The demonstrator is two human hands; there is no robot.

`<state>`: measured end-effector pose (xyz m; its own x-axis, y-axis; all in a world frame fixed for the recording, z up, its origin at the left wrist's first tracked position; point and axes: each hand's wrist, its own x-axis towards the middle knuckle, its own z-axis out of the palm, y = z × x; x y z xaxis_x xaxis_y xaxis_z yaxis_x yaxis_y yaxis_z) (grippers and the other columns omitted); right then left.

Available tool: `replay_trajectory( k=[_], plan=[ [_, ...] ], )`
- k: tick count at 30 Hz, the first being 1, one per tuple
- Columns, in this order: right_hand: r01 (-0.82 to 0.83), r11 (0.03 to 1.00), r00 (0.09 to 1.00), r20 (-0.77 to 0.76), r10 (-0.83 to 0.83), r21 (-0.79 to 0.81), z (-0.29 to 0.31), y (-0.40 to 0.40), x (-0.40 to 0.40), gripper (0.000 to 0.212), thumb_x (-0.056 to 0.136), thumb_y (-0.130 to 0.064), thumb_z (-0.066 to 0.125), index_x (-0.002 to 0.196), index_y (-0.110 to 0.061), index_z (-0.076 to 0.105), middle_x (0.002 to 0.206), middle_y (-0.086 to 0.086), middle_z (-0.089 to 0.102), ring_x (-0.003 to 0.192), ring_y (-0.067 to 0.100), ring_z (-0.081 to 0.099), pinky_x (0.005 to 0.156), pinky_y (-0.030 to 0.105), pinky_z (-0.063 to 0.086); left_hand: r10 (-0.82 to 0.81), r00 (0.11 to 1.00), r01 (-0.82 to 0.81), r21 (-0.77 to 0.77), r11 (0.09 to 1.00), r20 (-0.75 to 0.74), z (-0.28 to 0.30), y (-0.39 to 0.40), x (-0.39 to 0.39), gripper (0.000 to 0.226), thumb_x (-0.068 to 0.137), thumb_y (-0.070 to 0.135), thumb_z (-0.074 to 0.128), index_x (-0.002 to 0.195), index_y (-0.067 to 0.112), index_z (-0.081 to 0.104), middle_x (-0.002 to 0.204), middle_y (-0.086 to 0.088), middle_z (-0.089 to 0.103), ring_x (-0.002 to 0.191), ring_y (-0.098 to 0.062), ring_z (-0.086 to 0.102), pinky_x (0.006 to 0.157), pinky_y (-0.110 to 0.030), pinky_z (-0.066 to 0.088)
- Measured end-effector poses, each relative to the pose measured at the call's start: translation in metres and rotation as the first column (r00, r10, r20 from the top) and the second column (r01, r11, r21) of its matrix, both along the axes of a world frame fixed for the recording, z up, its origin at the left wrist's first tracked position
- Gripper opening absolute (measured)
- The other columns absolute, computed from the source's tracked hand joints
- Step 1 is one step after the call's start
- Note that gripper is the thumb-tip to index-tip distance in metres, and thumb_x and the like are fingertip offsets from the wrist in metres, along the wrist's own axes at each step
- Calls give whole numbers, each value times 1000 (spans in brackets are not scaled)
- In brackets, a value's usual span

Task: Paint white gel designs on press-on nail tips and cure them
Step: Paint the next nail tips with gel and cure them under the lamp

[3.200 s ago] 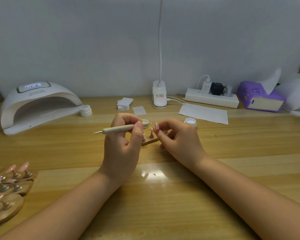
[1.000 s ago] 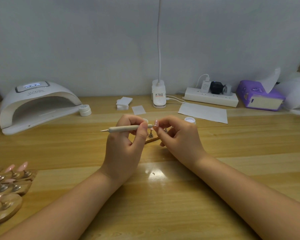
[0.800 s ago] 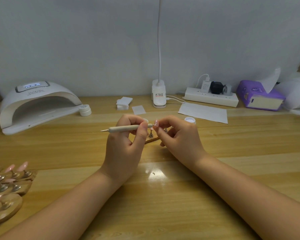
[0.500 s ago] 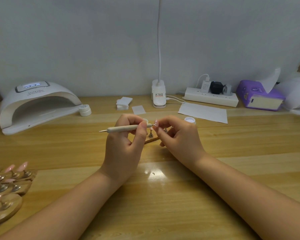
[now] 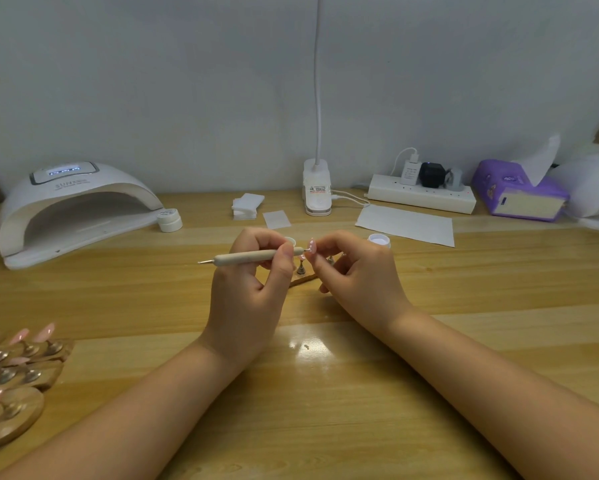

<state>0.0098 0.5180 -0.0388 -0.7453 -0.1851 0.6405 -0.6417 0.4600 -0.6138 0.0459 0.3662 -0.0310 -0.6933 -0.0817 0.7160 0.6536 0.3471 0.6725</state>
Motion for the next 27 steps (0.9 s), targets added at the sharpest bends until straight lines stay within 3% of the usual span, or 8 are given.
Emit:
replay_trajectory(
  k=[8, 22, 27],
  plan=[
    [-1, 1000, 1000, -6, 1, 1, 0, 0, 0, 8, 88, -8, 68, 94, -14, 70, 79, -21, 61, 63, 9, 65, 59, 36, 55, 0, 1000, 0, 8, 1000, -11, 1, 0, 1, 13, 91, 18, 55, 89, 30, 54, 75, 8, 63, 73, -6, 62, 63, -10, 45],
    [1, 1000, 1000, 23, 0, -14, 0, 0, 0, 7, 89, -10, 68, 94, -12, 70, 81, -11, 66, 59, 19, 64, 60, 42, 54, -8, 1000, 8, 10, 1000, 5, 0, 1, 0, 13, 91, 17, 56, 88, 29, 55, 74, 5, 62, 72, -6, 61, 63, -9, 44],
    [1, 1000, 1000, 23, -1, -5, 0, 0, -1, 7, 88, -10, 68, 95, -12, 70, 81, -15, 64, 59, 19, 64, 60, 42, 54, -18, 1000, 18, 9, 1000, 4, 1, 2, 2, 14, 91, 15, 56, 88, 29, 55, 75, 7, 62, 73, -5, 61, 64, -9, 44]
  ],
)
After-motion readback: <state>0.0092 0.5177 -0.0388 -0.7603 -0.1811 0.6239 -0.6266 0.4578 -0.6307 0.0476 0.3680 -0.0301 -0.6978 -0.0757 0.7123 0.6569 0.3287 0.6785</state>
